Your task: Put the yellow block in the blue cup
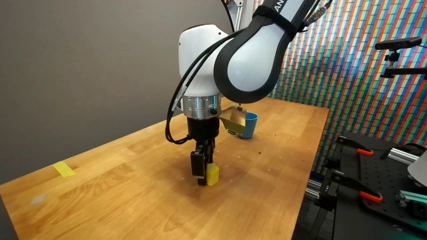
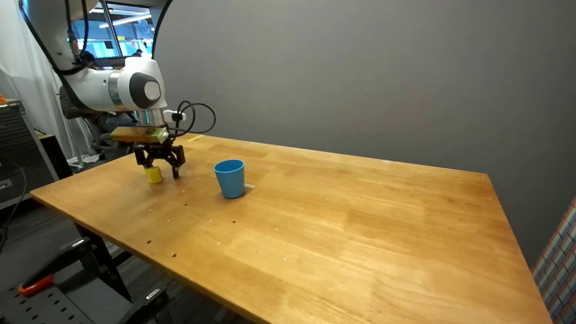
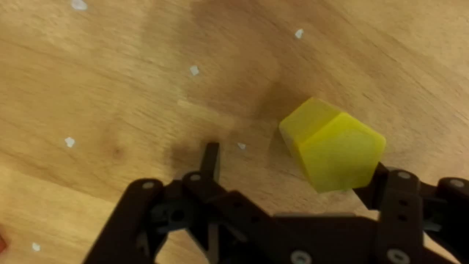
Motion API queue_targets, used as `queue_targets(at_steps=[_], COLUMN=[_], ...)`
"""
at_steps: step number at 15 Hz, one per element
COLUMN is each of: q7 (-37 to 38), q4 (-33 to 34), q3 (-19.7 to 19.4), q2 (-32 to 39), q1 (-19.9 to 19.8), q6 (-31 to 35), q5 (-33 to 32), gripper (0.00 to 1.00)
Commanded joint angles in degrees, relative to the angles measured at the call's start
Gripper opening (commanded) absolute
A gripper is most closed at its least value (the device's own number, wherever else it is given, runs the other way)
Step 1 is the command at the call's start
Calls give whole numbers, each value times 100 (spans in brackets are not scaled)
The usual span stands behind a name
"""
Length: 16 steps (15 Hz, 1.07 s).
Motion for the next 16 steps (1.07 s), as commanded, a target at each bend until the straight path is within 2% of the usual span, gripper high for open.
queue_targets(at_steps=[1,2,3,9,12,16], q7=[544,663,776,1444,1878,2443], q4=[-445,-512,-574,-1112,-1558,-1907], q3=[-352,-397,-415,-612,-869,-1183], q2=[-312,-338,-400,-1124,-1891,-2839], q1=[372,436,485,699,597,178], q6=[149,128,94,-36,27,-83], q5=[-387,-454,-481,-793,-1070,-1467], gripper=[67,71,71,23,24,24])
